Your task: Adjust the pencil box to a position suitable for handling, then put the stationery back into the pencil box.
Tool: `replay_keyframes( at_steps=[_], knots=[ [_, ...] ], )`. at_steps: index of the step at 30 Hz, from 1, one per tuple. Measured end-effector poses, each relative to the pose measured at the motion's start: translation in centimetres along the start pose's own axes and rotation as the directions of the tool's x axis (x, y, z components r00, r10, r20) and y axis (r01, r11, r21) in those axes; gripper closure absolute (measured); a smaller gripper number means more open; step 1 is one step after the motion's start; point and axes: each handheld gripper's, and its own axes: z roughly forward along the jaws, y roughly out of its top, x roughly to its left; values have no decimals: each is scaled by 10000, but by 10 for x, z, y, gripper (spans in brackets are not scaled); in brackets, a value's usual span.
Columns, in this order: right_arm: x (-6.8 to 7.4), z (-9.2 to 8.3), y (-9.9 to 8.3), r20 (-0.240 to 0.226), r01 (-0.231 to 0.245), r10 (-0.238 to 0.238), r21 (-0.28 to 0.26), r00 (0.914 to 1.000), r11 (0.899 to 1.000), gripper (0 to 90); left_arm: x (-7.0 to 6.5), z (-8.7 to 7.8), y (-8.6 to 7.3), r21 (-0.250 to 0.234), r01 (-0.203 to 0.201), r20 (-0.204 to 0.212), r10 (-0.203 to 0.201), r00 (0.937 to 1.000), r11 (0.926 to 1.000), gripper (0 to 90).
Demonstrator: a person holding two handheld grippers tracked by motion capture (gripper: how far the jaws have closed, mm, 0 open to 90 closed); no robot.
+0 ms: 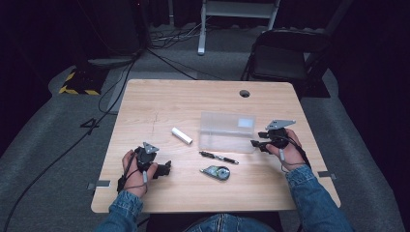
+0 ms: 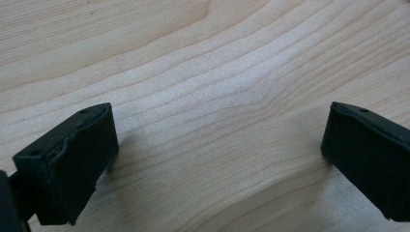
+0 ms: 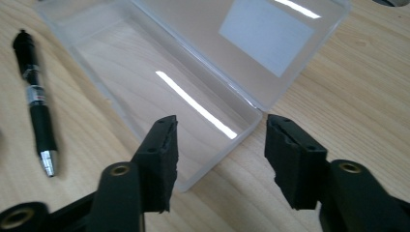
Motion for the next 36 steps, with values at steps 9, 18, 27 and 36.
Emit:
replay_keyframes(
  at_steps=[9,18,27,36],
  knots=[
    [18,-12,13,-778,229,-233,-58,9967,9997,667,0,0,0,0,2,0,-2,10000,10000,0],
    [44,-11,21,-1585,943,-914,110,9831,9955,692,0,1,1,12,-4,34,4,10000,10000,0],
    [66,2,24,-2127,1482,-1353,456,9677,9879,672,0,1,1,9,-1,37,1,10000,10000,0],
    [78,17,23,-2379,1855,-1602,882,9580,9787,669,0,1,1,9,-2,35,2,10000,10000,0]
  ],
)
